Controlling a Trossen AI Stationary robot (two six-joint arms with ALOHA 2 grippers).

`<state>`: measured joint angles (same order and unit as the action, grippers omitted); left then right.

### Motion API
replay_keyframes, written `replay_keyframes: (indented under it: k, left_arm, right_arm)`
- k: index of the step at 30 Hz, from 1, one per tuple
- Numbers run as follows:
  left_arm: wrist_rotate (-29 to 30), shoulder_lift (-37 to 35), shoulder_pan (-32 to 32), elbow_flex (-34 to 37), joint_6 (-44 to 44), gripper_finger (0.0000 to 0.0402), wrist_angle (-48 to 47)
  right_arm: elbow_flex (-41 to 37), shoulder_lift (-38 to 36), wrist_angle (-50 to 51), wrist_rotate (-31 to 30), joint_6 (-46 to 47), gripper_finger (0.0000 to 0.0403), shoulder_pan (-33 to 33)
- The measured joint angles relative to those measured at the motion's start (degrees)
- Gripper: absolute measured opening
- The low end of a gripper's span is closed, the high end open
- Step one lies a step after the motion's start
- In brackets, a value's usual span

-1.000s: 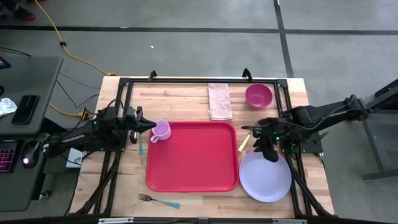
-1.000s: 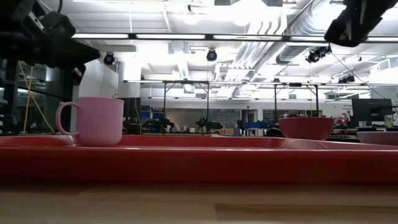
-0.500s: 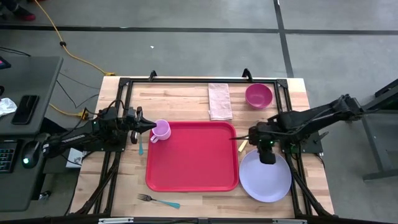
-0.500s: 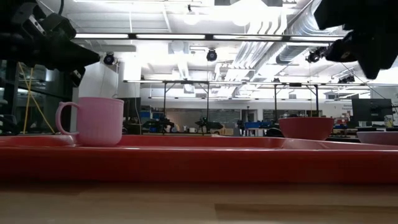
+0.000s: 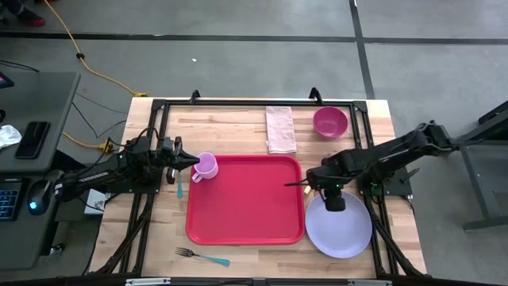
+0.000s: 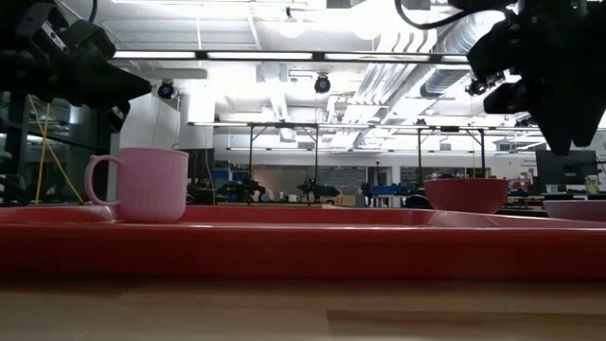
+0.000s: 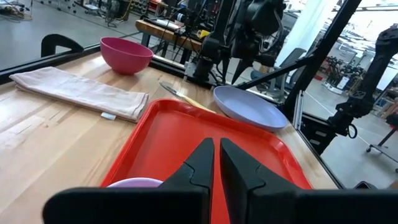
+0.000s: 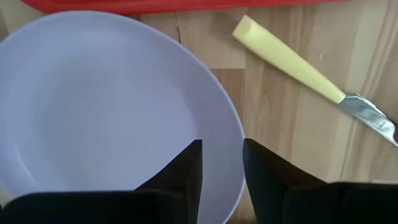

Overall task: Set up tray
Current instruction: Put the blue plate on the red serving tray to the bottom right of the purple mug

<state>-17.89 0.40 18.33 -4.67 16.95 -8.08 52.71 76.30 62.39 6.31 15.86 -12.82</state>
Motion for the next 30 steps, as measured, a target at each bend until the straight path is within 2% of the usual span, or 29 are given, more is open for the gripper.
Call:
replay_keyframes:
  k: [9,30]
  left_arm:
    - [-0.08,0.00,-0.01,0.00,0.00,0.0058,-0.56]
    - [-1.03,0.00,0.01,0.00,0.02,0.0058,-0.66]
  right_arm:
    - [-2.97,0.99,-0.35,1.16,-0.46,0.0094,0.00]
    - [-10.43,1.00,-6.95,-0.46,1.09,0.0094,0.00]
